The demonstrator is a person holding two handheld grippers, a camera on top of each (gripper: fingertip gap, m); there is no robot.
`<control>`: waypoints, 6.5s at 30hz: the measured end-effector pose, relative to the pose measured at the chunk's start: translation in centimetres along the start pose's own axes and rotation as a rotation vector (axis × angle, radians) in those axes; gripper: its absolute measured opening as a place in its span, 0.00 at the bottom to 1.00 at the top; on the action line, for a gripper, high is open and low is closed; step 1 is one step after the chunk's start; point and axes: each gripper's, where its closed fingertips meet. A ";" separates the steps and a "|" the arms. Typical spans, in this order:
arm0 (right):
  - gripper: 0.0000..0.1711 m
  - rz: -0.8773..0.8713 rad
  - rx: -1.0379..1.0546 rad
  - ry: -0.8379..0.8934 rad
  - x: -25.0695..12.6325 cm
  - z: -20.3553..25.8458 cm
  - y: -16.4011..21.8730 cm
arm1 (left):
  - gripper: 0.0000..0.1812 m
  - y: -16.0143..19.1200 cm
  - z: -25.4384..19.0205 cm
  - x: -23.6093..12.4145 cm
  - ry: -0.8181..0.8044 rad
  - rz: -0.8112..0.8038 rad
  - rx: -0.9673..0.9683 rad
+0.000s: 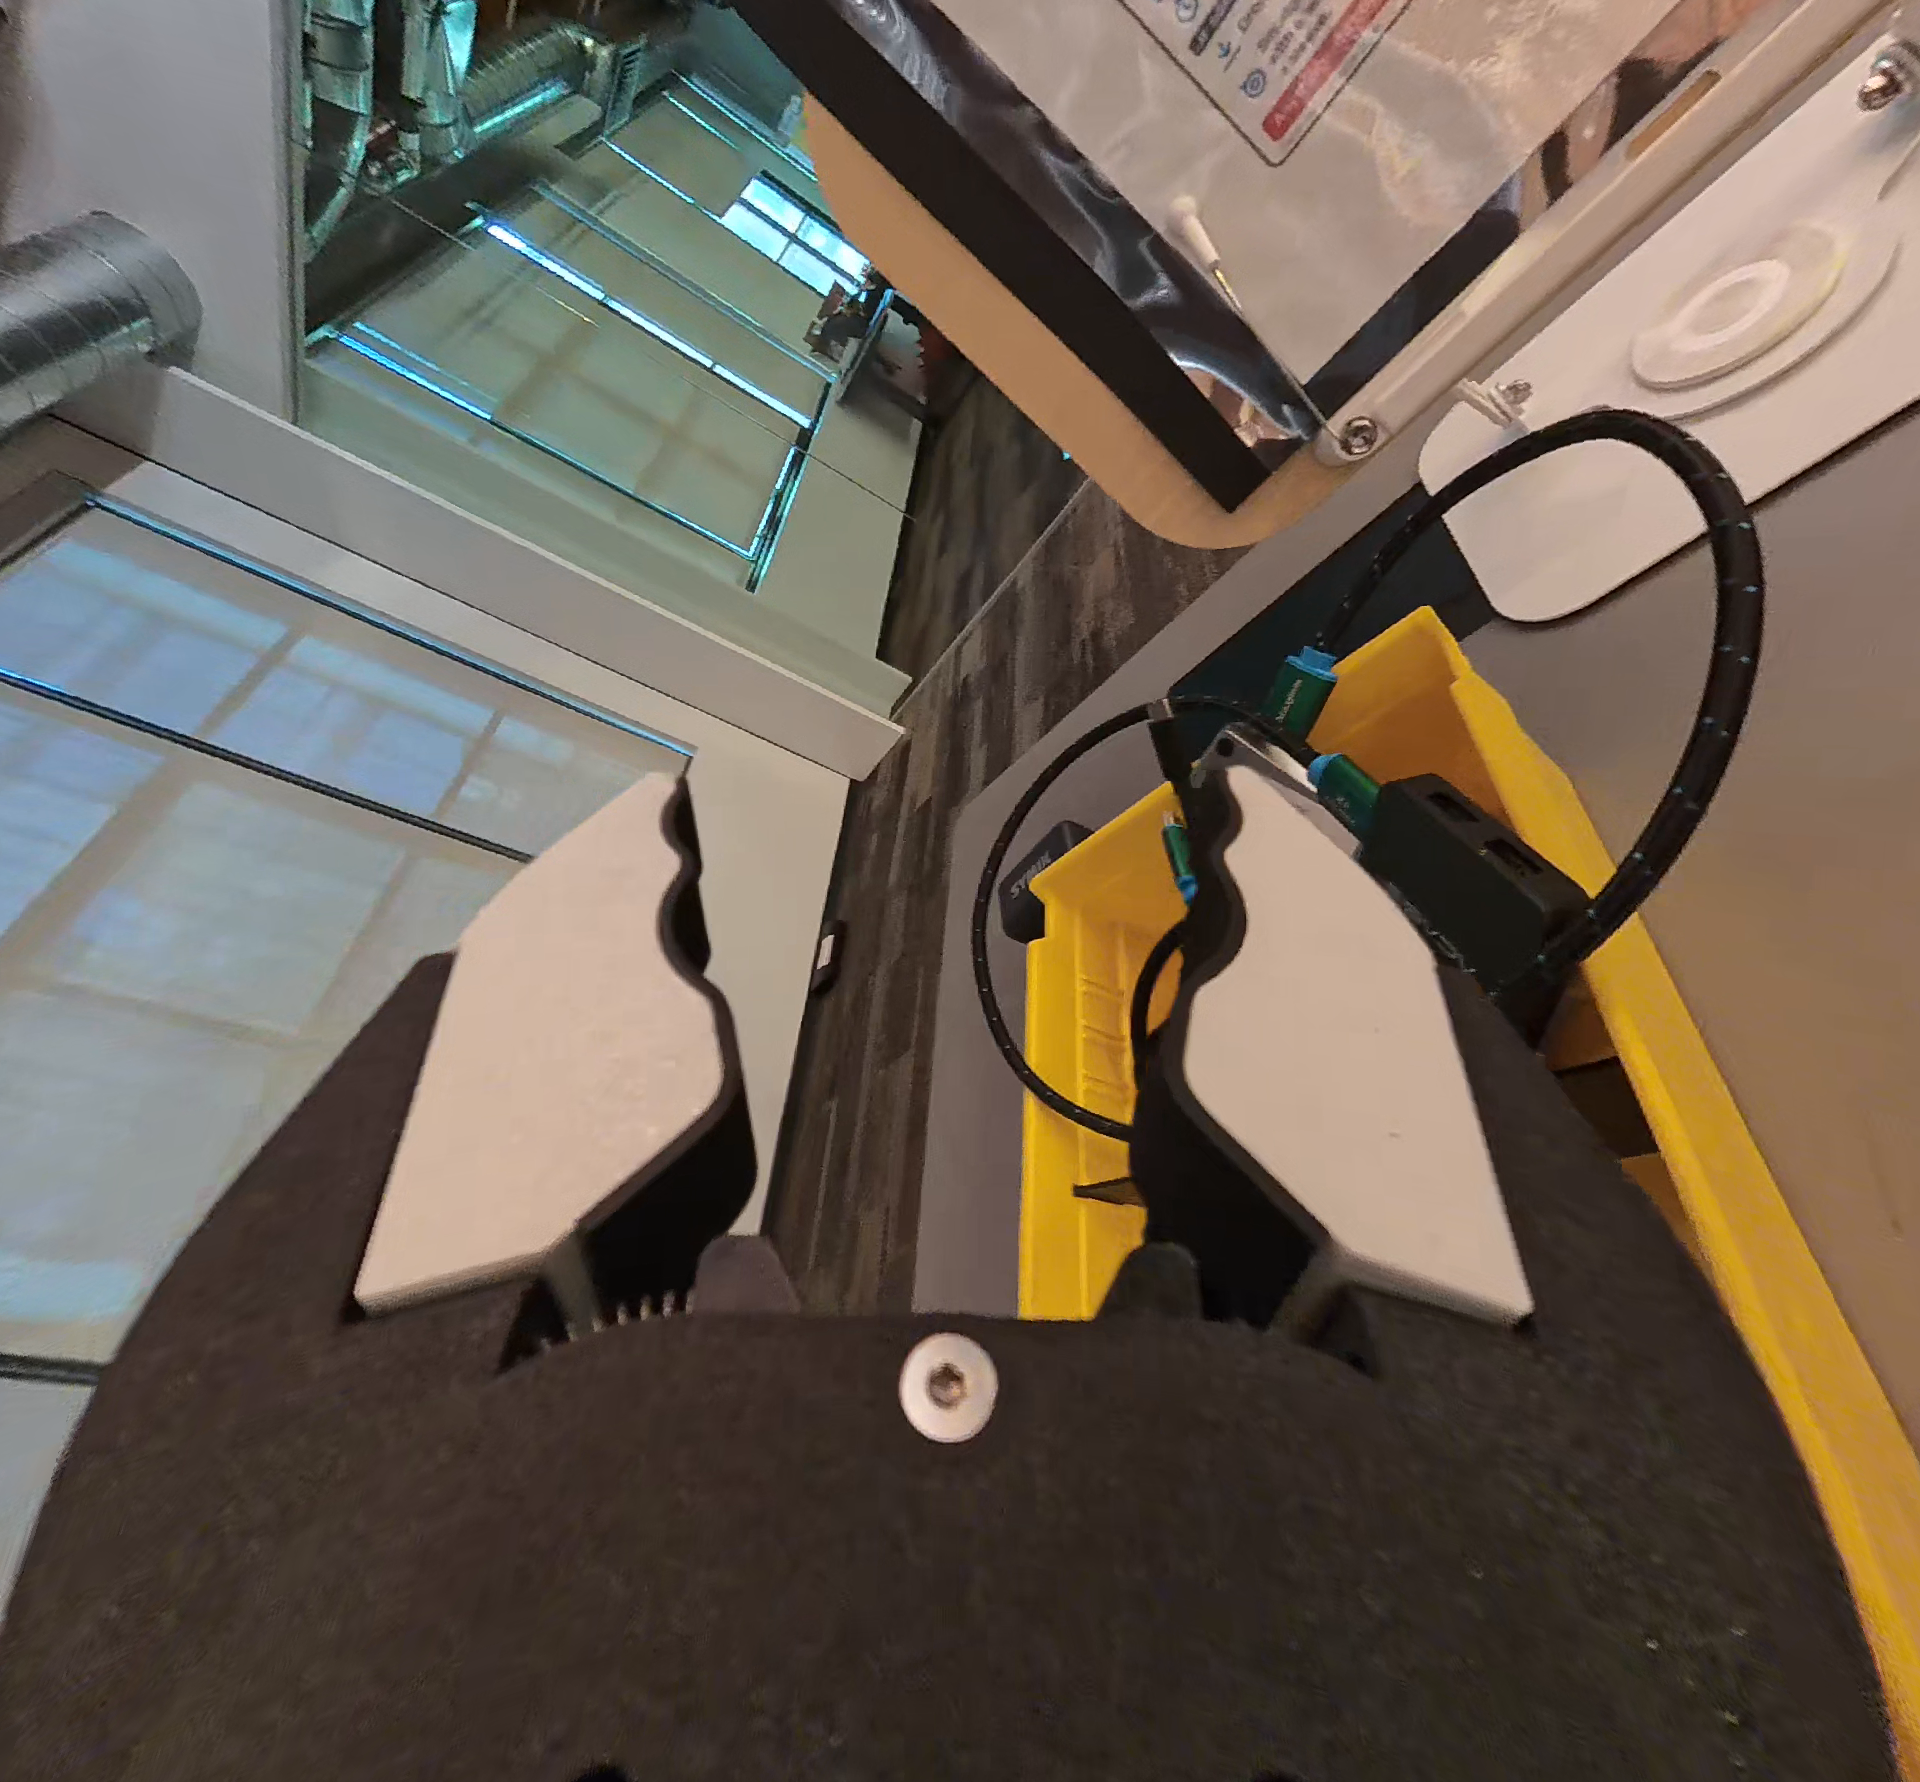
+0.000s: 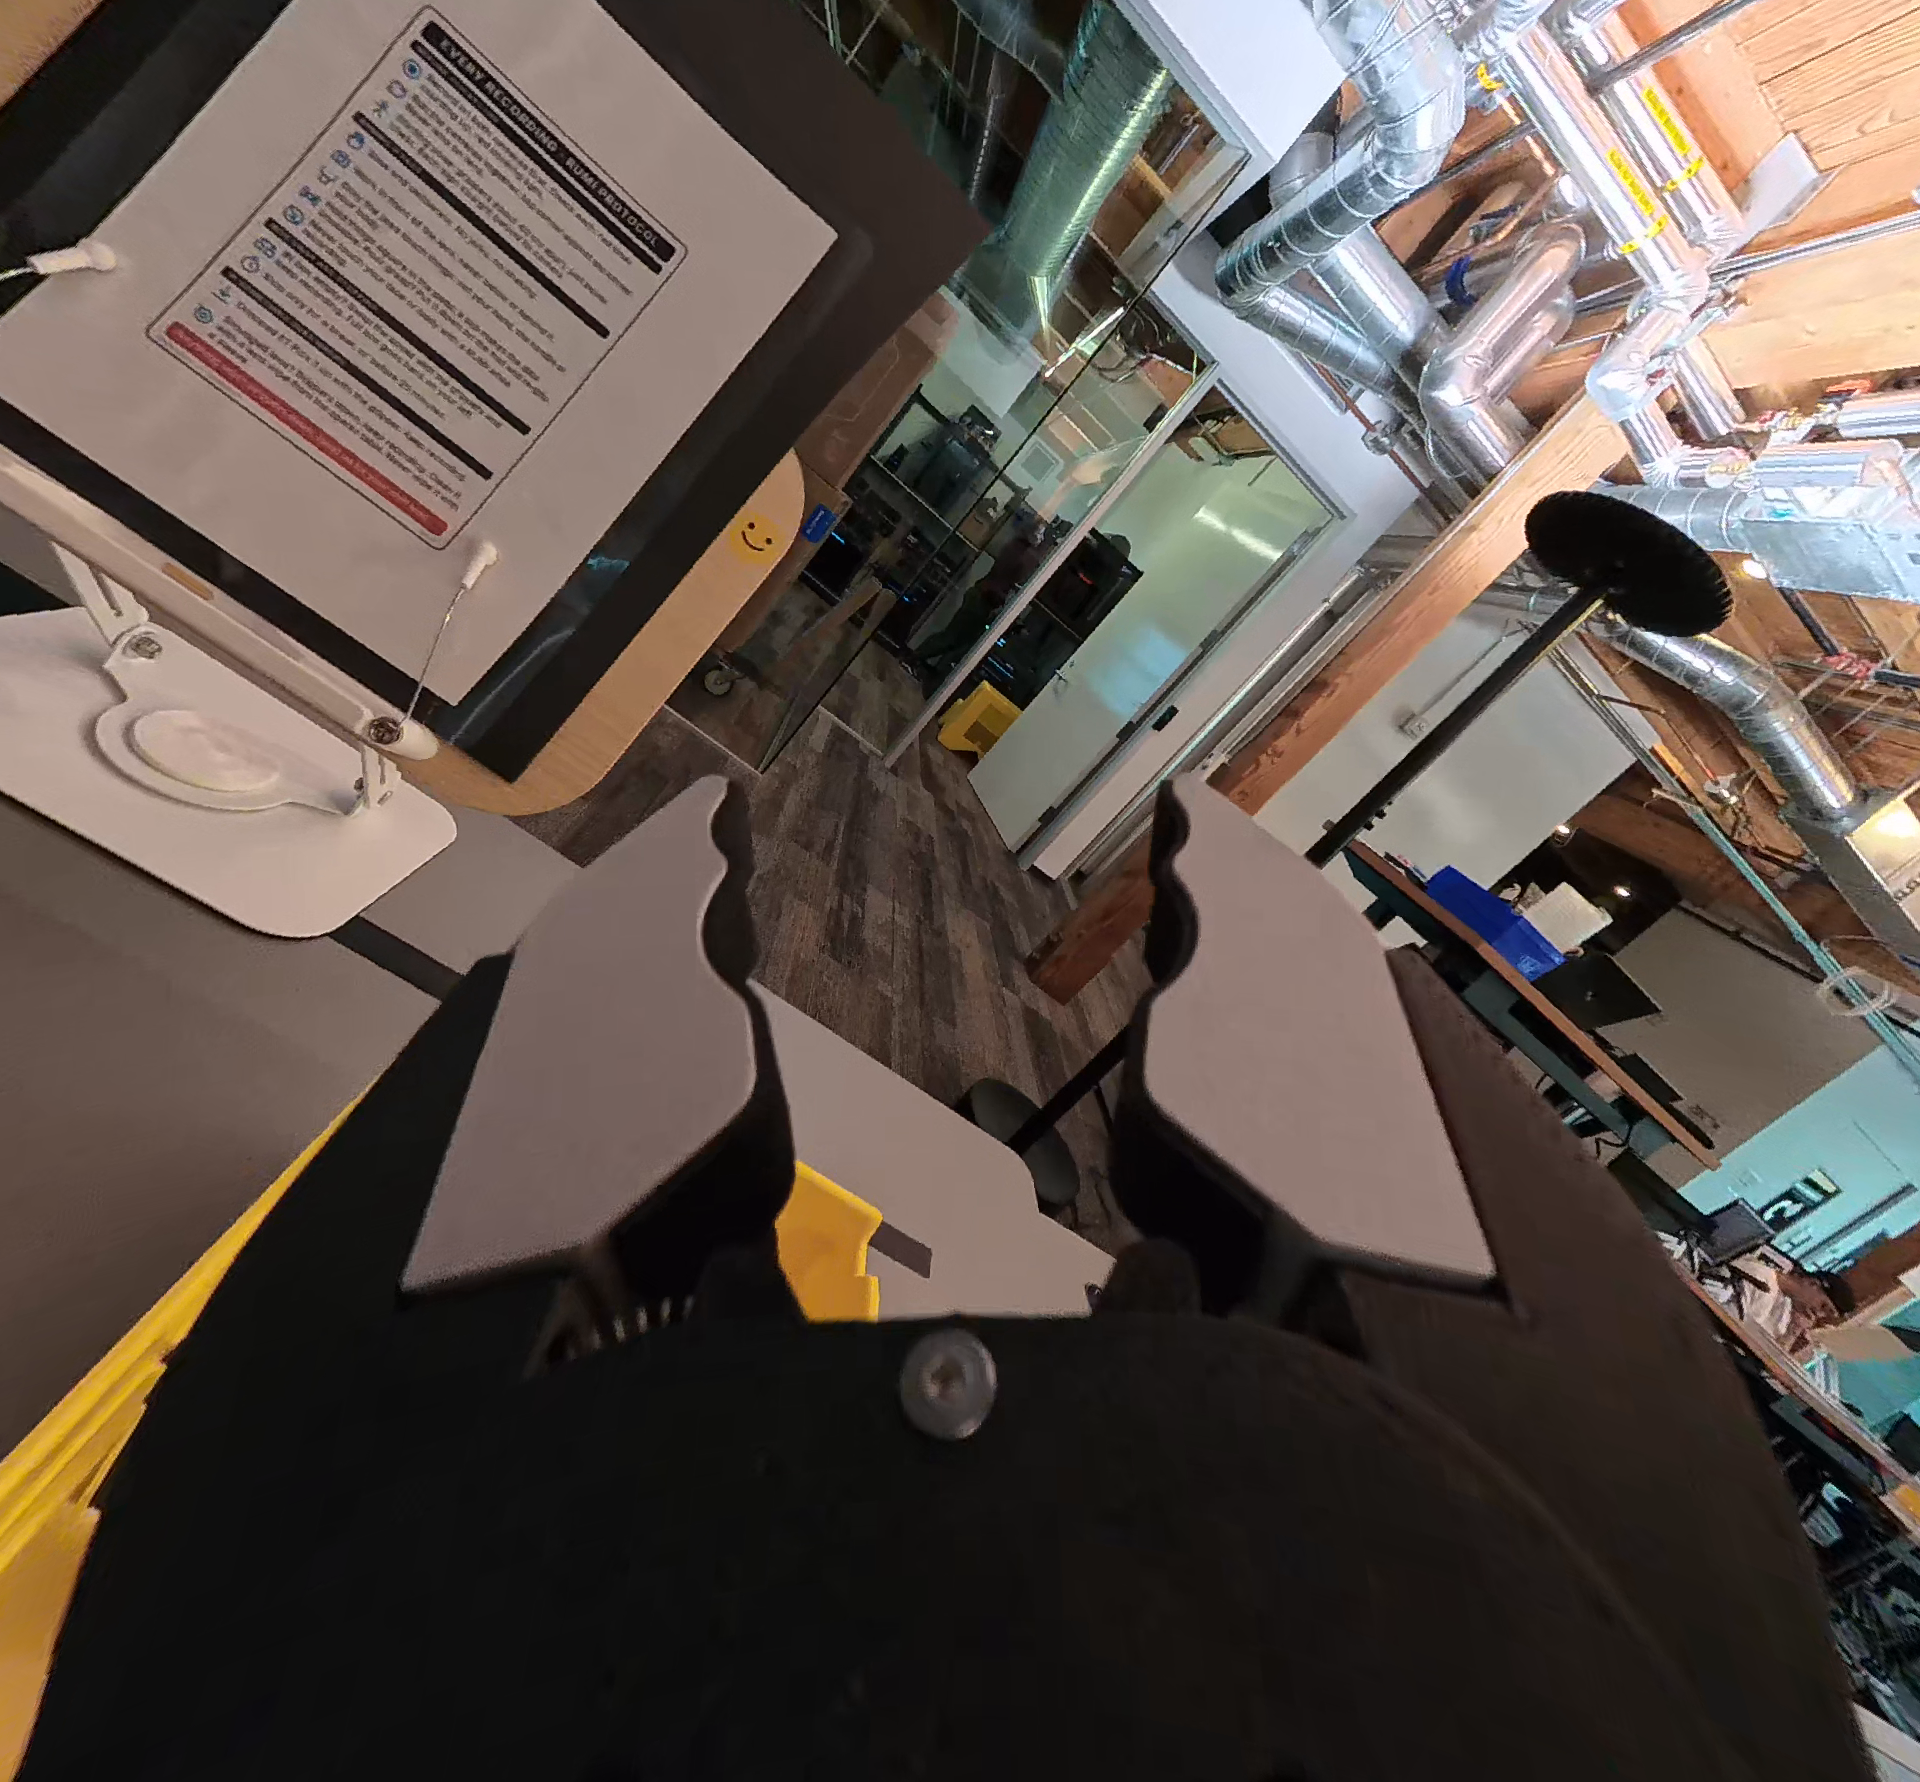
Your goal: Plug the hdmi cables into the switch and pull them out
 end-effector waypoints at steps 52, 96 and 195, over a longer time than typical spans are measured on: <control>0.40 0.062 0.032 -0.092 0.6 -0.9 2.9 | 0.33 8.9 -12.5 -1.0 0.999 0.111 0.102; 0.40 0.157 -0.030 -0.158 1.9 1.0 4.5 | 0.26 3.8 -13.0 2.1 1.333 0.793 -0.563; 0.37 0.176 -0.060 -0.236 1.9 2.0 4.7 | 0.08 7.7 3.9 4.8 0.912 0.836 -0.142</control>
Point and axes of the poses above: each gripper's, where its closed fingertips meet, x out along the fingers, y out of its underside, z = x × y across the jaws, and after that the axes turned 13 degrees about -y, right-handed
